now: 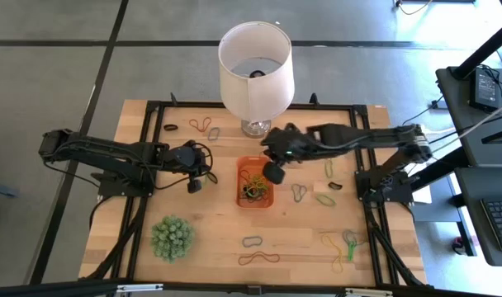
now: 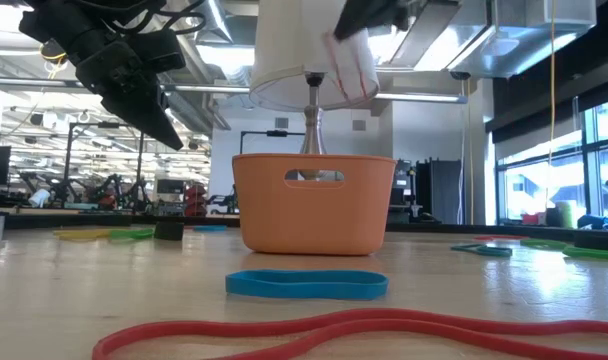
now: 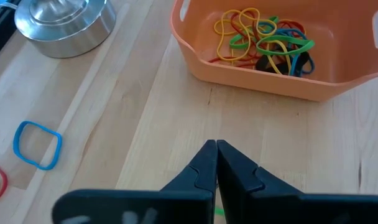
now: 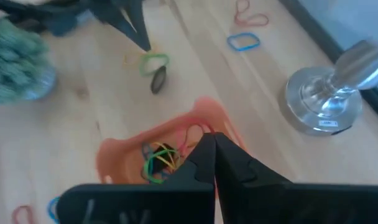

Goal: Pick and place rubber bands into bin
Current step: Put the red rubber band into the orange bin, then put the green rubber band into the orange bin

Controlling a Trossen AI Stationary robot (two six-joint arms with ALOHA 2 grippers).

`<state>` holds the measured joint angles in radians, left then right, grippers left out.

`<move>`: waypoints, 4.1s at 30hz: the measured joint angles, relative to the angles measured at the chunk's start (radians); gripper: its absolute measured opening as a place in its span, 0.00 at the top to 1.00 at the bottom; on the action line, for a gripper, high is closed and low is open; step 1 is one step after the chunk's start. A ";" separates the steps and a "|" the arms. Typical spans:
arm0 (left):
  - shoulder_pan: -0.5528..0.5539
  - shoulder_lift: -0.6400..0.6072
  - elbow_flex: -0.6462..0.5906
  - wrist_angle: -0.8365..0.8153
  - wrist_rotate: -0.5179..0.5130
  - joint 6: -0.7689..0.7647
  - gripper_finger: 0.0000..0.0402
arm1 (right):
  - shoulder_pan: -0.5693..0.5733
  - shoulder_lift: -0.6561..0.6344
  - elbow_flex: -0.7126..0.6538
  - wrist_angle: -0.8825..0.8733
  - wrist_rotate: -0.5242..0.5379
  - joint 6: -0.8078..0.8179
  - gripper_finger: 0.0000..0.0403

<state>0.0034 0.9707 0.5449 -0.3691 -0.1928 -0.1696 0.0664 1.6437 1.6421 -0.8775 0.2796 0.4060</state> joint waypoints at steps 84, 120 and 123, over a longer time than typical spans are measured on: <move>0.000 0.000 0.000 0.010 0.004 -0.001 0.99 | 0.158 -0.589 -1.111 0.753 0.073 0.123 0.64; 0.225 0.487 0.234 -0.404 0.038 0.177 0.52 | 0.187 -0.665 -1.607 1.493 0.109 0.001 0.64; 0.223 0.524 0.234 -0.370 0.039 0.183 0.52 | 0.187 -0.665 -1.607 1.493 0.109 0.000 0.64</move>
<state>0.2265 1.4950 0.7792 -0.7389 -0.1543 0.0139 0.2531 0.9791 0.0349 0.6158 0.3885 0.4065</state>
